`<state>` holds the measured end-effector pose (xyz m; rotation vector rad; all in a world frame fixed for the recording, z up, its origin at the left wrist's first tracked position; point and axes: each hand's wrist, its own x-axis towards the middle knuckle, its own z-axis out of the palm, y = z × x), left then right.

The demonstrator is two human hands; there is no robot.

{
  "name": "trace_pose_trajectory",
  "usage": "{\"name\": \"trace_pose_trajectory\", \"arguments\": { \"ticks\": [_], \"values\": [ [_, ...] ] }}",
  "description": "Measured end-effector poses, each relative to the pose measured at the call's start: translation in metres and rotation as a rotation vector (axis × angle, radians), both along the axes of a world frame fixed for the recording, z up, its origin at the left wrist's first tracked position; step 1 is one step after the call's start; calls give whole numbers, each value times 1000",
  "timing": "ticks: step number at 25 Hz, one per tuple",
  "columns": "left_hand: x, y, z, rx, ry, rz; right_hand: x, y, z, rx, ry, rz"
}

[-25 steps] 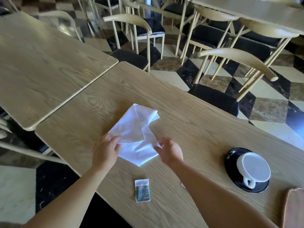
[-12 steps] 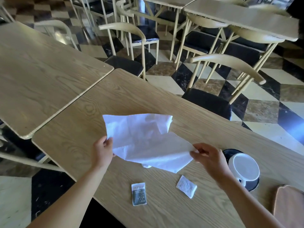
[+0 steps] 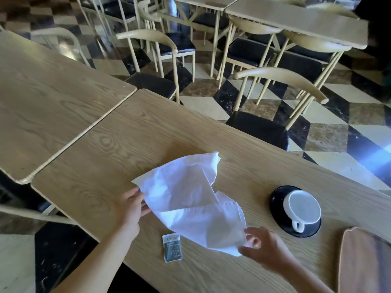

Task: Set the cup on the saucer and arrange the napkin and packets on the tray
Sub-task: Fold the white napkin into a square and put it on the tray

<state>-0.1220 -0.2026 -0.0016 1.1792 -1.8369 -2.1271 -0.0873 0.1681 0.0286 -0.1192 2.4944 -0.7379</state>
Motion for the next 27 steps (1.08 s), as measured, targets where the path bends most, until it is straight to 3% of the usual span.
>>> {"name": "trace_pose_trajectory", "arguments": {
  "ticks": [5, 10, 12, 14, 17, 21, 25, 27],
  "values": [
    [-18, 2, 30, -22, 76, 113, -20, -27, 30, -180, 213, -238],
    [-36, -16, 98, -151, 360, 186, -49, -1, 112, -354, 432, -369],
    [-57, -14, 125, -235, 459, 128, -71, 5, 135, -502, 435, -425],
    [-90, -1, 141, -323, 443, 58, -107, 4, 140, -618, 374, -524],
    [-144, 22, 138, -398, 335, -10, -172, -5, 113, -480, 340, -629],
    [-178, 29, 100, -359, 283, -114, -222, -4, 52, -319, 227, -691],
    [-144, 5, 38, -465, 79, -79, -207, 4, 22, -77, 218, -622],
    [-115, -4, 10, -494, -108, -167, -172, 2, 18, -20, 247, -588]
  ]
}}
